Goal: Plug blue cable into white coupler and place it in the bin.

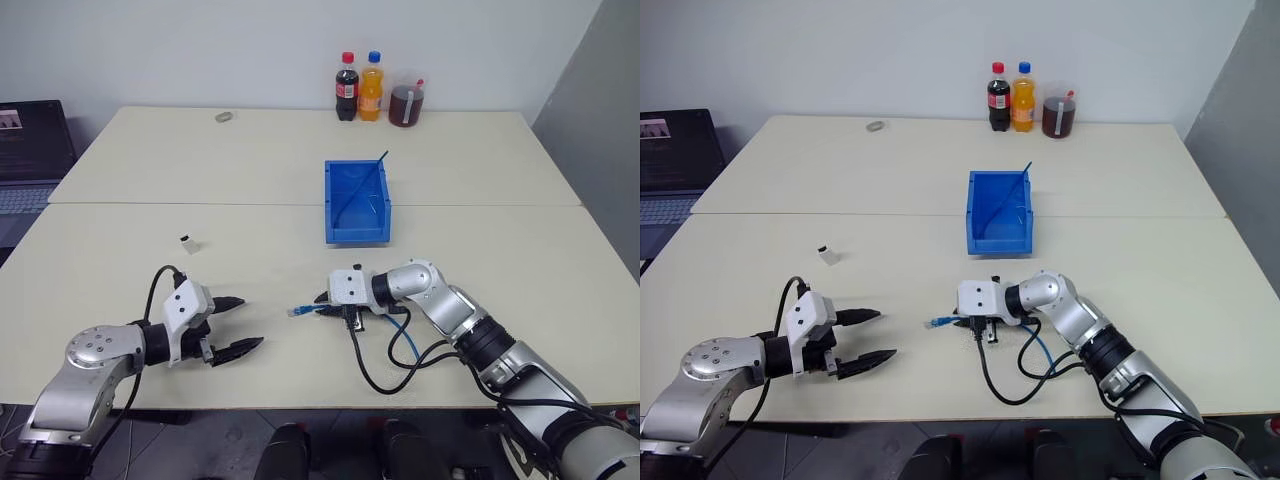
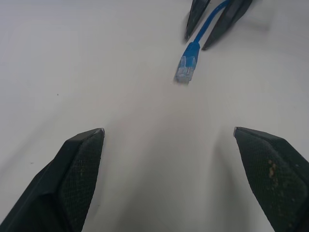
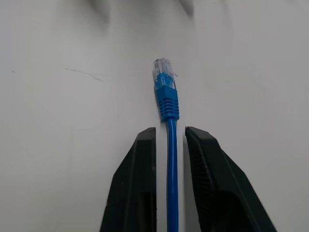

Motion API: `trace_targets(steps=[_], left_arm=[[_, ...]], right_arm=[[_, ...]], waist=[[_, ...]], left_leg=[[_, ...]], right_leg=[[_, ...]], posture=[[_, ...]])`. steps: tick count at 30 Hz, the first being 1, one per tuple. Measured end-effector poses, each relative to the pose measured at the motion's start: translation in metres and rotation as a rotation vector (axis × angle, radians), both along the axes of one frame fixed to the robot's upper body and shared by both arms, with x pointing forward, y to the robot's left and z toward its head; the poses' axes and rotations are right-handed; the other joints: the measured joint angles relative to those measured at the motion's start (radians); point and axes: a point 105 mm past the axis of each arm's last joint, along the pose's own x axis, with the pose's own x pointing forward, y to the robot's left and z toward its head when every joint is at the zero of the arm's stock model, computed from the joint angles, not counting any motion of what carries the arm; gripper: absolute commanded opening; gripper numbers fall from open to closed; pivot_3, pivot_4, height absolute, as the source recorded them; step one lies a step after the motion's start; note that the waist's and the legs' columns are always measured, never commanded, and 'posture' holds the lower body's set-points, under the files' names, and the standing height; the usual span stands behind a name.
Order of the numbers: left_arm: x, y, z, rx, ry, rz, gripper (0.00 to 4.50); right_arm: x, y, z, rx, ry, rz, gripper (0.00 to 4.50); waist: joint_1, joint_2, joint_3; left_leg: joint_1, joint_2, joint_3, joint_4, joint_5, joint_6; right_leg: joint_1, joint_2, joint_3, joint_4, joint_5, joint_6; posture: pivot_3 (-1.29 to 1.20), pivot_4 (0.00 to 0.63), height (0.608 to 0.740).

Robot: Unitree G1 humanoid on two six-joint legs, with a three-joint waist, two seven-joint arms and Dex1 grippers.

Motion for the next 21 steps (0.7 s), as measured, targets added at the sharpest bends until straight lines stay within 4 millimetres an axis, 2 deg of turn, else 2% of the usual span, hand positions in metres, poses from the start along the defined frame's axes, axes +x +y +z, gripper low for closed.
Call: trace_targets(steps=[4, 5, 6, 9, 12, 21], left_arm=[[0.008, -0.009, 0.001, 0.002, -0.004, -0.048, 4.50], [0.011, -0.015, -0.002, 0.007, 0.005, -0.069, 4.50], [0.011, -0.016, -0.003, 0.009, 0.008, -0.072, 4.50], [0.017, -0.024, -0.008, 0.024, 0.012, -0.099, 4.50], [0.025, -0.034, -0.011, 0.034, 0.010, -0.118, 4.50], [0.039, -0.049, -0.013, 0.084, -0.043, -0.164, 4.50]], right_arm=[[-0.007, -0.012, 0.003, 0.006, 0.063, -0.007, 2.75], [-0.015, -0.023, 0.009, 0.035, 0.141, -0.029, 3.08], [-0.018, -0.024, 0.012, 0.043, 0.159, -0.029, 3.24], [-0.032, -0.037, 0.025, 0.086, 0.257, -0.060, 3.24], [-0.042, -0.045, 0.036, 0.113, 0.281, -0.092, 3.24], [-0.047, -0.053, 0.045, 0.161, 0.254, -0.204, 3.24]], waist=[[0.005, 0.000, 0.000], [0.006, 0.000, 0.000], [0.005, 0.000, 0.000], [0.002, 0.000, 0.000], [-0.002, 0.000, 0.000], [0.002, 0.000, 0.000]], left_leg=[[0.000, -0.001, -0.001, 0.001, 0.000, 0.000], [-0.001, -0.001, -0.001, 0.001, 0.000, 0.000], [-0.001, -0.001, -0.001, 0.001, 0.000, 0.000], [-0.001, -0.001, -0.001, 0.001, 0.000, 0.000], [0.000, 0.000, -0.002, 0.001, 0.000, 0.000], [0.000, -0.001, -0.001, 0.002, 0.000, 0.000]], right_leg=[[0.001, 0.000, -0.001, 0.000, 0.000, 0.000], [0.001, -0.001, 0.000, 0.000, 0.000, 0.000], [0.001, -0.001, 0.000, 0.000, 0.000, 0.000], [0.001, 0.000, -0.001, 0.000, 0.000, 0.000], [0.001, 0.001, -0.001, 0.001, 0.000, 0.000], [0.002, 0.000, -0.001, 0.001, 0.000, 0.001]], posture=[[0.00, 0.150, 0.740], [0.00, 0.150, 0.740], [0.00, 0.150, 0.740], [0.00, 0.150, 0.740], [0.00, 0.150, 0.740], [0.00, 0.150, 0.740]])
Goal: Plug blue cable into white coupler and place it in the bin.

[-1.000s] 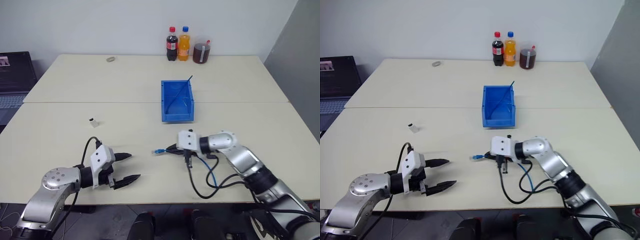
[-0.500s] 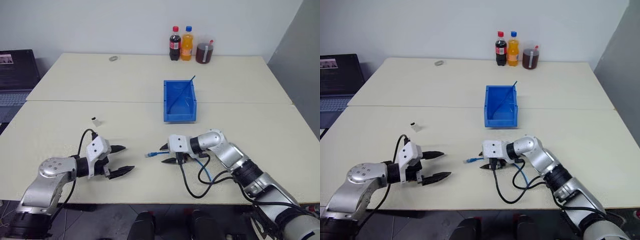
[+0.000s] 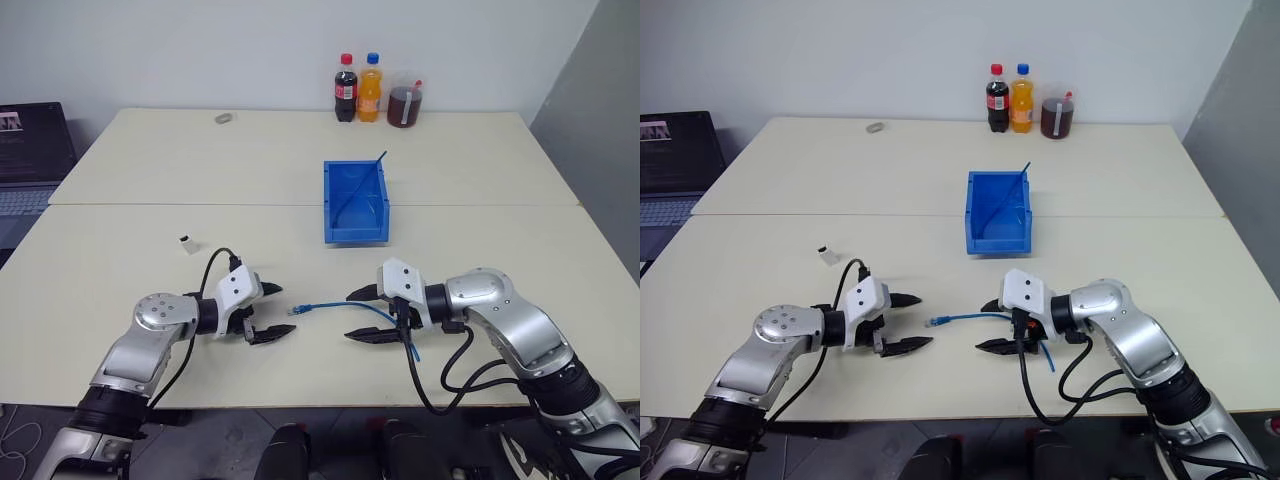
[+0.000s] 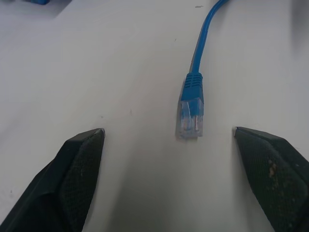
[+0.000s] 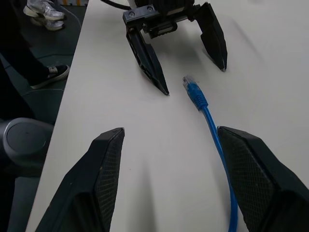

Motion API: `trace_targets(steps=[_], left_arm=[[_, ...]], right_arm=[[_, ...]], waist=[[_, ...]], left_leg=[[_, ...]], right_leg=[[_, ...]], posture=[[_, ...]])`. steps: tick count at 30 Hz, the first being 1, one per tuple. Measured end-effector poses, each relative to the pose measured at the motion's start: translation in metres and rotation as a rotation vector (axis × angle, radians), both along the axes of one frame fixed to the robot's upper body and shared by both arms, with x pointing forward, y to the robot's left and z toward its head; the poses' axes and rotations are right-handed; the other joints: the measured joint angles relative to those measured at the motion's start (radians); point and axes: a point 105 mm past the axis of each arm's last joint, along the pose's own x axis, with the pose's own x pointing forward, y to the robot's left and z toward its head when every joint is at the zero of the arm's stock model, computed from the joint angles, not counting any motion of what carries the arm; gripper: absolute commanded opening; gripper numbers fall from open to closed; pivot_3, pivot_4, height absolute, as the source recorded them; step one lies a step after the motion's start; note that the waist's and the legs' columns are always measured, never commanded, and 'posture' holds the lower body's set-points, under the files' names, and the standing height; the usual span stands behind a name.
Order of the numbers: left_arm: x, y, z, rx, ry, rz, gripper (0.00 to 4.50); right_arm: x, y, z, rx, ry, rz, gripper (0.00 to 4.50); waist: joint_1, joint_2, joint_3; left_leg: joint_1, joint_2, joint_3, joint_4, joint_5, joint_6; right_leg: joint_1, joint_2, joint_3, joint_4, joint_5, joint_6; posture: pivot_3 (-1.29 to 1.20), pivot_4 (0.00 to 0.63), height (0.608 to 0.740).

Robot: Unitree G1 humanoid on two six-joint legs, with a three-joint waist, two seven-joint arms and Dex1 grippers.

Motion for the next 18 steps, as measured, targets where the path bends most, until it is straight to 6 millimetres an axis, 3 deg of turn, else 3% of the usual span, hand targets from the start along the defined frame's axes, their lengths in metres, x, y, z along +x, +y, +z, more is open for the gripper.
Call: trace_targets(steps=[1, 18], left_arm=[[0.001, -0.001, 0.000, -0.003, -0.001, -0.002, 4.50], [-0.009, -0.019, -0.011, -0.011, 0.005, -0.091, 0.68]], right_arm=[[0.001, -0.001, 0.002, 0.006, -0.009, -0.015, 3.24], [0.006, -0.005, 0.011, 0.021, -0.055, -0.099, 3.32]], waist=[[0.001, 0.000, 0.000], [0.004, 0.001, -0.002]], left_leg=[[0.000, 0.000, 0.000, 0.000, 0.000, 0.000], [0.002, -0.001, 0.000, 0.001, 0.000, 0.000]], right_leg=[[0.000, 0.000, 0.000, 0.000, 0.000, 0.000], [0.003, -0.001, 0.000, -0.001, 0.001, 0.001]], posture=[[0.00, 0.150, 0.740], [0.00, 0.150, 0.740]])
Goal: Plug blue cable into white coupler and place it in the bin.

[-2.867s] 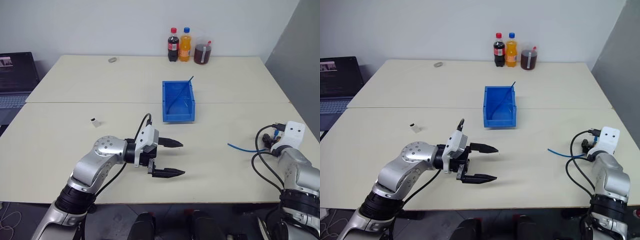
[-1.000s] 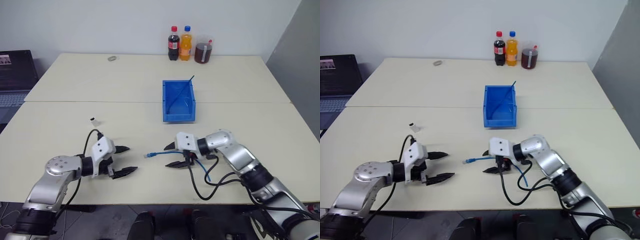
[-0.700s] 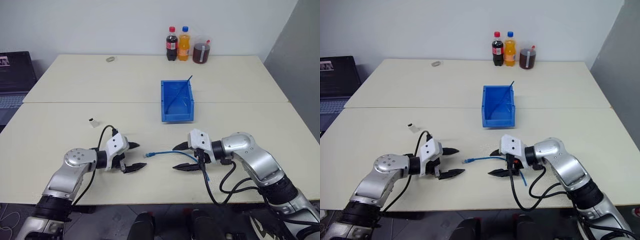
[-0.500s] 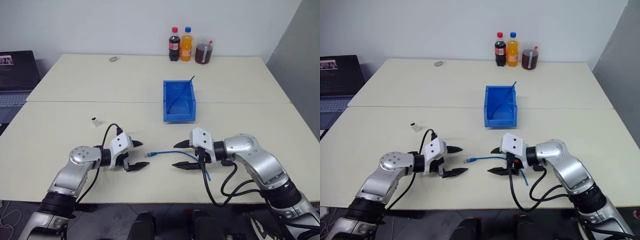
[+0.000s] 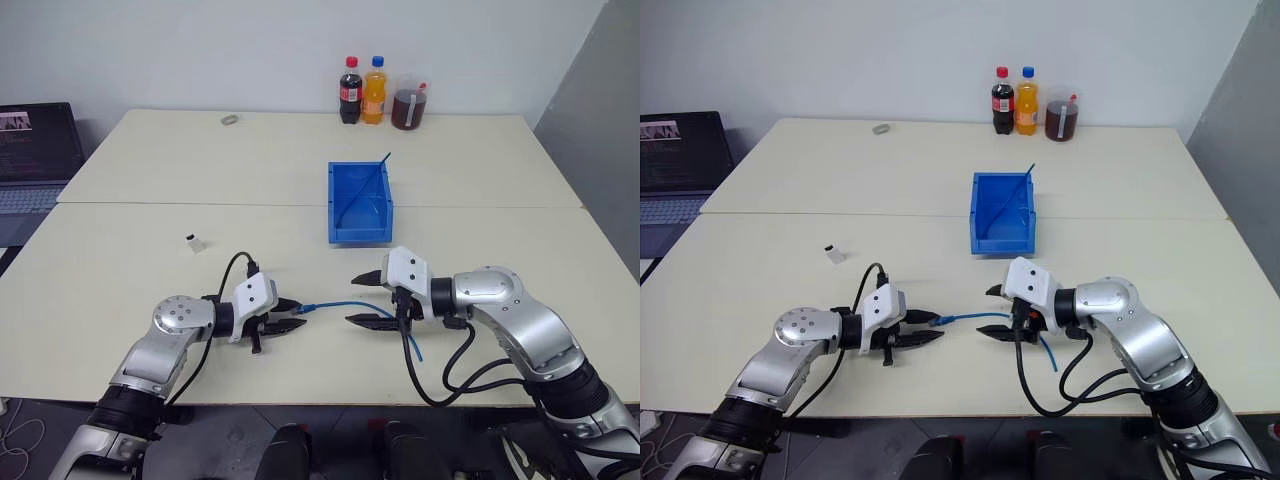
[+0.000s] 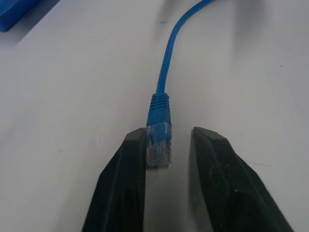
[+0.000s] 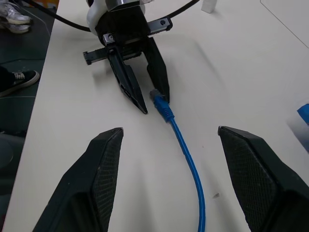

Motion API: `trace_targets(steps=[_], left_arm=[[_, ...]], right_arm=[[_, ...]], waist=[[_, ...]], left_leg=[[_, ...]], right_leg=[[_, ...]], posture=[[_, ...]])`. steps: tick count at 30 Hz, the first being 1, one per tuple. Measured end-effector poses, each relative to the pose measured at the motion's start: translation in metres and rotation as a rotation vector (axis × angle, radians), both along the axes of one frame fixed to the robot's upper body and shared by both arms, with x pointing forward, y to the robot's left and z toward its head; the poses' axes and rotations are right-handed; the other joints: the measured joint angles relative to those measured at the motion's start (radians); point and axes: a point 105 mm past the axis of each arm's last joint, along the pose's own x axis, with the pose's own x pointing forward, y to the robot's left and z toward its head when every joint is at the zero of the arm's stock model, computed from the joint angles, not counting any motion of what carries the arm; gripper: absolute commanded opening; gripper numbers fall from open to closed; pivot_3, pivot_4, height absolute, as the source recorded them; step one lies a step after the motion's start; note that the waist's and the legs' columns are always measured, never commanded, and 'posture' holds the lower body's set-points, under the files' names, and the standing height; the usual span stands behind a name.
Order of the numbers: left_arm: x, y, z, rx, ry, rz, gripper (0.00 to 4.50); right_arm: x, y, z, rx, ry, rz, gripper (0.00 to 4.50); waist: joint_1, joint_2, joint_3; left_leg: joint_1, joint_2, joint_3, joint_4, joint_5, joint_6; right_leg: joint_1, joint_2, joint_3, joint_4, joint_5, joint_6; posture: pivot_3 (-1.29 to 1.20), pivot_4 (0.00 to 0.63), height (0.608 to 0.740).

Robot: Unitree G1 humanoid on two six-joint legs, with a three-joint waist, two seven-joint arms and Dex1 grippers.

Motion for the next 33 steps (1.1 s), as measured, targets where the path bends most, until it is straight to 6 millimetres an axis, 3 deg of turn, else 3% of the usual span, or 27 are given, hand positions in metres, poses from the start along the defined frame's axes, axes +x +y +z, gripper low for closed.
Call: trace_targets(steps=[3, 10, 15, 20, 23, 27, 33], left_arm=[[-0.001, 0.000, 0.000, 0.001, 0.001, 0.001, 0.27], [-0.002, 0.001, 0.001, -0.045, 0.014, 0.026, 0.27], [-0.006, -0.007, 0.005, -0.179, 0.118, 0.088, 0.26], [-0.007, -0.032, 0.047, -0.396, 0.134, 0.062, 0.26], [-0.003, -0.036, 0.073, -0.478, 0.120, 0.064, 0.26], [-0.004, -0.041, 0.092, -0.548, 0.137, 0.048, 0.26], [-0.007, -0.045, 0.099, -0.612, 0.211, 0.046, 0.26]], right_arm=[[0.002, -0.003, 0.003, 0.023, 0.007, -0.027, 3.32], [-0.004, -0.017, 0.001, 0.060, 0.032, -0.088, 3.32], [-0.023, -0.022, 0.005, 0.202, 0.115, -0.101, 3.32], [-0.038, -0.019, 0.002, 0.316, 0.276, -0.127, 3.32], [-0.037, -0.017, 0.004, 0.391, 0.338, -0.161, 3.32], [-0.032, -0.016, 0.009, 0.475, 0.380, -0.211, 3.32], [-0.014, -0.011, 0.024, 0.637, 0.437, -0.258, 3.32]], waist=[[-0.001, 0.000, 0.000], [-0.003, 0.001, -0.001], [-0.004, 0.000, 0.000], [-0.004, -0.001, 0.000], [-0.005, -0.001, 0.000], [-0.007, -0.001, 0.000], [-0.007, -0.001, 0.000]], left_leg=[[0.001, 0.000, 0.000, 0.000, 0.000, 0.000], [0.000, 0.001, 0.000, 0.000, 0.000, 0.000], [-0.002, 0.001, 0.000, 0.000, 0.000, 0.000], [-0.002, 0.001, -0.001, 0.000, 0.000, 0.000], [-0.002, 0.001, -0.001, 0.000, 0.000, 0.000], [-0.002, 0.001, 0.000, 0.000, 0.000, 0.000], [-0.002, 0.001, 0.000, 0.000, 0.000, 0.000]], right_leg=[[0.000, 0.000, 0.000, 0.000, 0.000, 0.000], [0.000, 0.000, 0.000, 0.000, 0.000, 0.000], [-0.001, 0.001, 0.000, 0.000, -0.001, 0.001], [-0.001, 0.001, 0.000, 0.000, -0.001, 0.001], [-0.001, 0.002, 0.000, 0.000, -0.001, 0.001], [-0.001, 0.002, 0.000, 0.000, -0.001, 0.001], [-0.002, 0.002, 0.001, 0.000, 0.000, 0.000]], posture=[[0.00, 0.150, 0.740], [0.00, 0.150, 0.740], [0.00, 0.150, 0.740], [0.00, 0.150, 0.740], [0.00, 0.150, 0.740], [0.00, 0.150, 0.740], [0.00, 0.150, 0.740]])
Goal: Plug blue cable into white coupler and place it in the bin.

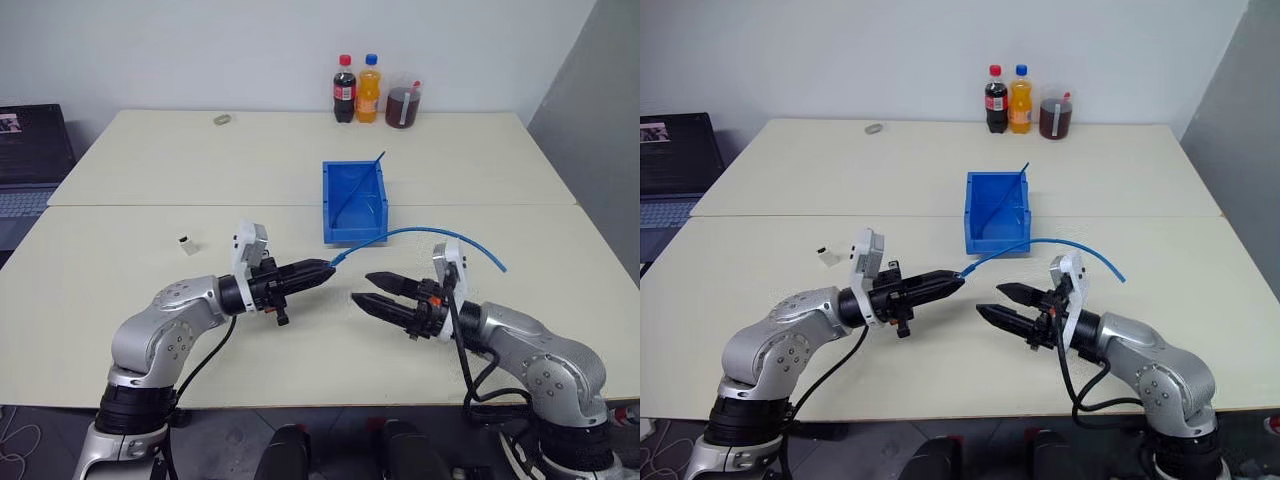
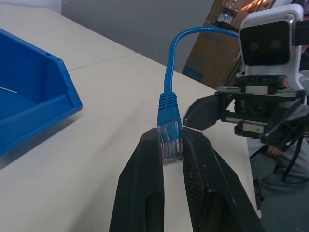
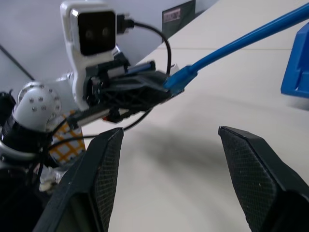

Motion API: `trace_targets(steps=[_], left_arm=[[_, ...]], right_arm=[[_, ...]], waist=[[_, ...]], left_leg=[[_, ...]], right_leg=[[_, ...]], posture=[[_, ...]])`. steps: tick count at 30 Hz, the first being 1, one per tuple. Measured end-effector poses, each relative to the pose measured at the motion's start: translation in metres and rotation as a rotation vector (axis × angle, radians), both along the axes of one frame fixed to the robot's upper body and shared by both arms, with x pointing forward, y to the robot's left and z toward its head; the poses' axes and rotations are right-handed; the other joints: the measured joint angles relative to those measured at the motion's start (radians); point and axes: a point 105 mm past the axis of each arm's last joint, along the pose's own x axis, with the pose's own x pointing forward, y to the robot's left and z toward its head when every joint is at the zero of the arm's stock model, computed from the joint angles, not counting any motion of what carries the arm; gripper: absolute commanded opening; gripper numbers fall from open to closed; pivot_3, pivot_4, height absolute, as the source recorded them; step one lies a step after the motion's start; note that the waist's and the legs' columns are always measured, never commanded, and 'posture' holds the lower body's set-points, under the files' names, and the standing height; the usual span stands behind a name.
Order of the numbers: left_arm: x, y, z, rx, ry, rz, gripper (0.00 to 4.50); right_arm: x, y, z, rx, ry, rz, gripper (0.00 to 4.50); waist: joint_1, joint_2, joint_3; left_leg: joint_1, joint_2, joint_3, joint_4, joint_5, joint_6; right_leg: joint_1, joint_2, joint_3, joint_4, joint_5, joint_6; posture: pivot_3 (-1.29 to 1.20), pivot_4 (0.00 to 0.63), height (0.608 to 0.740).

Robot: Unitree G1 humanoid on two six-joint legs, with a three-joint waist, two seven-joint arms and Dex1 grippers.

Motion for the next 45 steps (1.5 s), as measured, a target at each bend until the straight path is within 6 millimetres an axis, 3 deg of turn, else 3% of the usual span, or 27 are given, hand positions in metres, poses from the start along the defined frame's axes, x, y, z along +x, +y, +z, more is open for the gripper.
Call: trace_targets(steps=[7, 15, 18, 30, 38, 40, 45], left_arm=[[-0.002, -0.003, 0.005, -0.021, 0.011, -0.012, 0.26], [-0.002, -0.003, 0.007, -0.024, 0.015, -0.009, 0.26], [-0.002, -0.003, 0.007, -0.022, 0.015, -0.009, 0.26], [-0.004, -0.003, 0.007, -0.023, 0.005, -0.020, 0.26], [-0.005, -0.003, 0.006, -0.021, -0.004, -0.023, 0.26], [-0.005, -0.003, 0.006, -0.022, -0.001, -0.027, 0.96], [-0.003, -0.001, 0.002, 0.029, -0.017, -0.010, 2.03]], right_arm=[[0.011, 0.015, 0.018, 0.091, 0.002, 0.018, 3.32], [0.016, 0.029, 0.014, 0.110, 0.050, 0.056, 3.32], [0.017, 0.030, 0.015, 0.114, 0.049, 0.058, 2.84], [0.019, 0.029, 0.012, 0.120, 0.068, 0.065, 0.15], [0.018, 0.028, 0.012, 0.116, 0.068, 0.076, 0.13], [0.018, 0.028, 0.012, 0.113, 0.068, 0.080, 0.13], [0.015, 0.032, 0.009, 0.096, 0.077, 0.105, 0.12]], waist=[[0.000, 0.000, 0.000], [0.000, 0.000, 0.000], [0.000, 0.000, 0.000], [0.000, 0.000, 0.000], [0.000, 0.000, 0.000], [0.000, 0.000, 0.000], [0.000, 0.000, 0.000]], left_leg=[[0.000, 0.000, 0.000, 0.000, 0.000, 0.000], [-0.001, 0.000, 0.000, 0.000, 0.000, 0.000], [-0.001, 0.000, 0.001, 0.000, 0.000, 0.000], [-0.001, 0.000, 0.001, -0.001, 0.000, 0.000], [-0.001, 0.000, 0.001, -0.001, 0.000, 0.000], [-0.001, 0.000, 0.001, -0.001, 0.000, 0.000], [-0.001, 0.000, 0.001, -0.001, 0.000, 0.000]], right_leg=[[0.000, 0.000, 0.000, 0.000, 0.000, 0.000], [-0.001, 0.000, 0.000, 0.000, 0.000, 0.000], [-0.001, 0.000, 0.000, 0.000, 0.000, 0.000], [-0.001, 0.000, 0.001, 0.000, 0.000, 0.000], [-0.002, 0.000, 0.001, 0.000, 0.000, -0.001], [-0.002, 0.000, 0.001, 0.000, 0.000, -0.001], [-0.002, 0.000, 0.001, 0.000, 0.000, -0.001]], posture=[[0.00, 0.150, 0.740], [0.00, 0.150, 0.740], [0.00, 0.150, 0.740], [0.00, 0.150, 0.740], [0.00, 0.150, 0.740], [0.00, 0.150, 0.740], [0.00, 0.150, 0.740]])
